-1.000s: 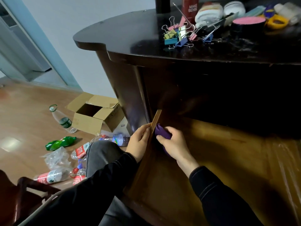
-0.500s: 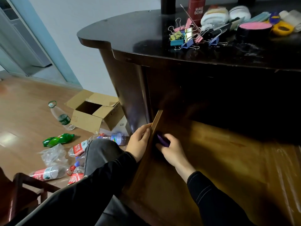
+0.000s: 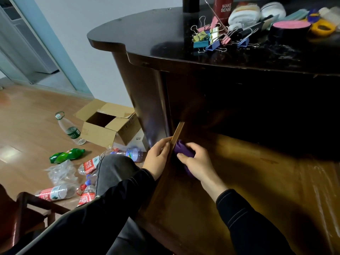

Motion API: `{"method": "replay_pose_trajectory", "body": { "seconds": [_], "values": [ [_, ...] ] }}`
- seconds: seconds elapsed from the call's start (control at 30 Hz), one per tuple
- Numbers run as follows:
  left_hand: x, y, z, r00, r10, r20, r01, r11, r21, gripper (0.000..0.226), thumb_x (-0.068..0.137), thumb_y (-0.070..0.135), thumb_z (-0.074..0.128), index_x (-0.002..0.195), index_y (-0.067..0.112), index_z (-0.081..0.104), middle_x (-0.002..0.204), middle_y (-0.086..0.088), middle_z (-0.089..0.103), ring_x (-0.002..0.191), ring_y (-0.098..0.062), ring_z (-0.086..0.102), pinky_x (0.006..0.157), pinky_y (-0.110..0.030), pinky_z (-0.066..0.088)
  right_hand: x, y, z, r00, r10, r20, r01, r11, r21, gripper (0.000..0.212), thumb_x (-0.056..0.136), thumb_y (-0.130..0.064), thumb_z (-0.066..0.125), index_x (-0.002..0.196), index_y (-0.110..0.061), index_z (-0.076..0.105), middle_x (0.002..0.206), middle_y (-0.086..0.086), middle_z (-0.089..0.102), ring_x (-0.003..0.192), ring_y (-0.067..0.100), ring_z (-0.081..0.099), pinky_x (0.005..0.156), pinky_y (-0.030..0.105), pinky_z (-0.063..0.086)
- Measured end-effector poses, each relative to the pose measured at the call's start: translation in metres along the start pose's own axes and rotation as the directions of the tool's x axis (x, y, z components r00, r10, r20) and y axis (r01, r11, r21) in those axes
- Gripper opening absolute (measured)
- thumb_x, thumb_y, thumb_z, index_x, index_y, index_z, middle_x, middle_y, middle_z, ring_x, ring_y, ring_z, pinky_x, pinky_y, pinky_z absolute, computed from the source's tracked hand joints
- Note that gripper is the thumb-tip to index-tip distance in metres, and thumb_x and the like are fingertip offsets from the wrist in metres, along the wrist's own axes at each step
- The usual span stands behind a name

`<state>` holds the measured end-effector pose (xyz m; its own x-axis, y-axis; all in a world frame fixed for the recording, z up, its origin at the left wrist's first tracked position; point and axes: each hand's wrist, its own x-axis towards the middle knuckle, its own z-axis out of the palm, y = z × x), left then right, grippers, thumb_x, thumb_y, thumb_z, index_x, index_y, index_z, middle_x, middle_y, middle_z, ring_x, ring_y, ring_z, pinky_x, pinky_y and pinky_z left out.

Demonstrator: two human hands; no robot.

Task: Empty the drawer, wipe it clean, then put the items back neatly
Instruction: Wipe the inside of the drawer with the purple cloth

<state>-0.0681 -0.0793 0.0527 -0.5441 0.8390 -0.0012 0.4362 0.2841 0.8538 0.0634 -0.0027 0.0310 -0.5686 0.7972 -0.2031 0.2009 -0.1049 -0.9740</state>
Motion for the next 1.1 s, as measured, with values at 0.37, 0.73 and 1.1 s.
{"method": "replay_pose_trajectory", "body": {
  "seconds": [0.37, 0.73, 1.1],
  "values": [
    [0.001, -0.003, 0.001, 0.999, 0.045, -0.028, -0.046, 0.998, -0.034, 0.028, 0.106, 0.020, 0.043, 0.128, 0.025, 0.061, 0.117, 0.003, 0.067, 0.114, -0.010, 0.059, 0.103, -0.029, 0.042, 0.000, 0.012, 0.002, 0.987, 0.130, 0.090, -0.113, 0.978, -0.174, 0.045, 0.092, -0.017, 0.069, 0.133, -0.029, 0.056, 0.120, -0.011, 0.058, 0.108, 0.014, 0.056, 0.085, 0.026, 0.051],
    [0.002, -0.004, 0.000, 1.000, 0.027, -0.009, -0.027, 1.000, -0.014, 0.029, 0.107, 0.023, 0.040, 0.129, 0.029, 0.058, 0.114, 0.010, 0.063, 0.106, 0.002, 0.056, 0.090, -0.010, 0.038, -0.004, 0.009, 0.005, 0.991, 0.114, 0.068, -0.094, 0.964, -0.248, 0.044, 0.092, -0.022, 0.068, 0.133, -0.029, 0.056, 0.129, -0.003, 0.060, 0.115, 0.019, 0.059, 0.093, 0.033, 0.052],
    [-0.001, 0.002, -0.001, 1.000, 0.018, -0.001, -0.019, 0.999, -0.045, 0.030, 0.107, 0.022, 0.040, 0.131, 0.026, 0.058, 0.116, 0.005, 0.064, 0.111, -0.007, 0.057, 0.096, -0.022, 0.040, -0.008, 0.018, 0.008, 0.990, 0.099, 0.098, -0.048, 0.904, -0.425, 0.032, 0.087, -0.024, 0.068, 0.117, -0.036, 0.060, 0.112, -0.013, 0.063, 0.103, 0.016, 0.062, 0.084, 0.032, 0.055]
  ]
}}
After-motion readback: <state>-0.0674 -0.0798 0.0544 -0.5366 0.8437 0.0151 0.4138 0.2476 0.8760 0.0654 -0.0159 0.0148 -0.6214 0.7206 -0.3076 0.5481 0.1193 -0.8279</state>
